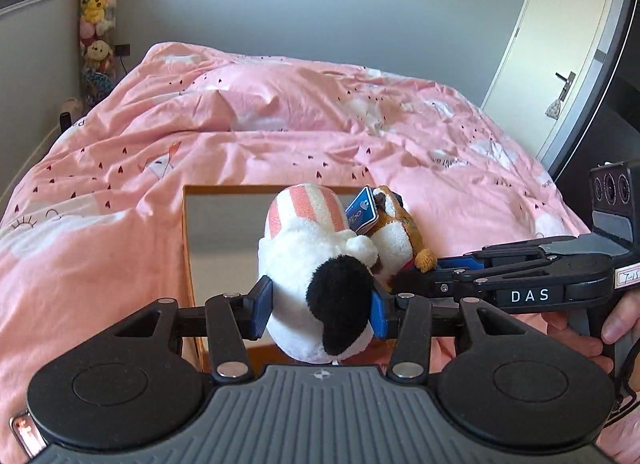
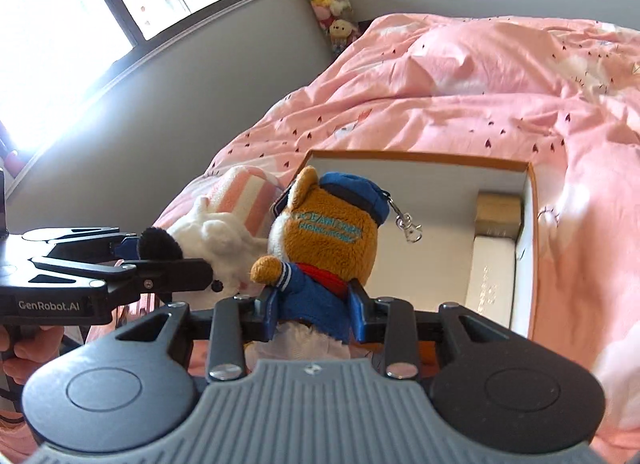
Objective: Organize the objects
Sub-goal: 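Carry both plush toys over the box and lower them inside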
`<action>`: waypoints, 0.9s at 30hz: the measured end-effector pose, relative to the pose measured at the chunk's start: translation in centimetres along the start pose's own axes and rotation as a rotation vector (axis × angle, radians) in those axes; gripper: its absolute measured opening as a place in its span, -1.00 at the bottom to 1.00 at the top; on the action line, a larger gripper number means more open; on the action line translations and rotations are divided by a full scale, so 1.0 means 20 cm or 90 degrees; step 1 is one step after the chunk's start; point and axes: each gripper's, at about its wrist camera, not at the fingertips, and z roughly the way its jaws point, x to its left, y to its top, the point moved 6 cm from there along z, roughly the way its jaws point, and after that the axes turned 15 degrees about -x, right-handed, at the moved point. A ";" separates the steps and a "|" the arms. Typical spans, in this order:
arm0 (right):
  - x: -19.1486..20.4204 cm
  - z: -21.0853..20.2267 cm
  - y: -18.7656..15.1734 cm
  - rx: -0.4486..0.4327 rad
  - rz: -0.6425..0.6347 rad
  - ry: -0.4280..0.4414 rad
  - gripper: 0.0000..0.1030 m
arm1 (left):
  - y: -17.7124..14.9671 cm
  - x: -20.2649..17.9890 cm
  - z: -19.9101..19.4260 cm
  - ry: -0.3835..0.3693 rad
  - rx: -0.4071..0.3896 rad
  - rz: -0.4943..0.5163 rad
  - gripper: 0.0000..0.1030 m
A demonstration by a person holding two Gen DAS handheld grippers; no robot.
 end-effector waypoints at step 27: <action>-0.60 0.65 -0.39 0.210 0.119 -0.095 -0.28 | -0.47 0.21 0.77 0.003 0.235 -0.100 0.06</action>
